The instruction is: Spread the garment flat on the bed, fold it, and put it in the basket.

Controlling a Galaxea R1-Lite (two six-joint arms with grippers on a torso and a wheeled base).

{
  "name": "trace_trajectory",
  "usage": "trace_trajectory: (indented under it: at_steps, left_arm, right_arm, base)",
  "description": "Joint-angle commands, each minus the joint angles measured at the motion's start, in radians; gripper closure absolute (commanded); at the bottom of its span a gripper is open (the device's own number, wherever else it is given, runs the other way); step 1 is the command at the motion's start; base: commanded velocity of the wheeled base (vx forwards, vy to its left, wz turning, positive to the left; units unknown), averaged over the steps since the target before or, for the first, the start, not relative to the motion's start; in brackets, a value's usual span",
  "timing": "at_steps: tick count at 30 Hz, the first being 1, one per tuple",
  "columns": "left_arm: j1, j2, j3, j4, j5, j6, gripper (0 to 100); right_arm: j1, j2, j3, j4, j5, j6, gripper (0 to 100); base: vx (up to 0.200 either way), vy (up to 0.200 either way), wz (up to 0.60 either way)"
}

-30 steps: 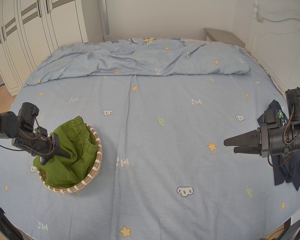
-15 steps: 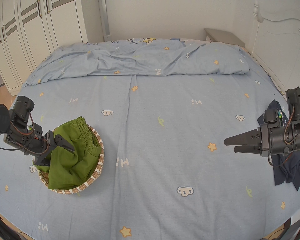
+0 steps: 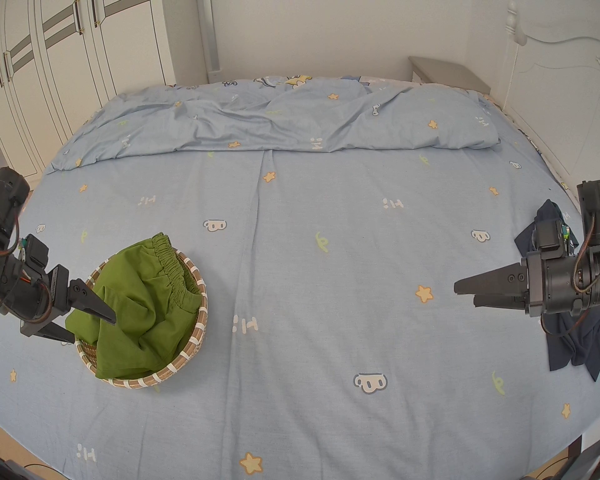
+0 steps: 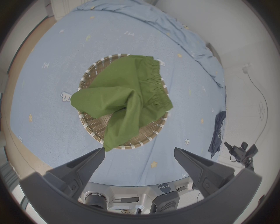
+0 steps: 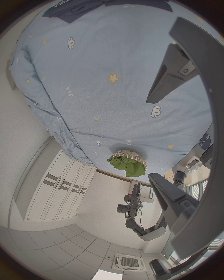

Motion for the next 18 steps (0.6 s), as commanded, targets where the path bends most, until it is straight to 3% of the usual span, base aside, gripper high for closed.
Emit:
trace_trajectory:
  at_steps: [1, 5, 10, 12, 18]
  left_arm:
    - [-0.112, -0.239, 0.104, -0.017, 0.033, -0.057, 0]
    - [-0.224, -0.518, 0.314, -0.131, 0.142, -0.151, 0]
    - [-0.26, -0.832, 0.446, -0.146, 0.347, -0.203, 0]
    - [-0.237, -0.904, 0.48, -0.132, 0.381, -0.206, 0]
    - [0.009, -1.185, 0.639, -0.105, 0.383, -0.194, 0]
  right_arm:
    - [0.0, -0.181, 0.118, -0.012, -0.028, -0.035, 0]
    - [-0.001, -0.392, 0.276, -0.014, -0.13, -0.1, 0]
    - [0.022, -0.658, 0.46, -0.001, -0.155, -0.169, 0]
    - [0.013, -0.71, 0.489, 0.003, -0.155, -0.17, 0]
    - [-0.016, -0.906, 0.54, 0.141, -0.193, -0.17, 0]
  base:
    - [0.0, 0.0, 0.0]
    - [0.0, 0.0, 0.0]
    - [0.0, 0.0, 0.0]
    - [0.0, 0.0, 0.0]
    - [0.0, 0.0, 0.0]
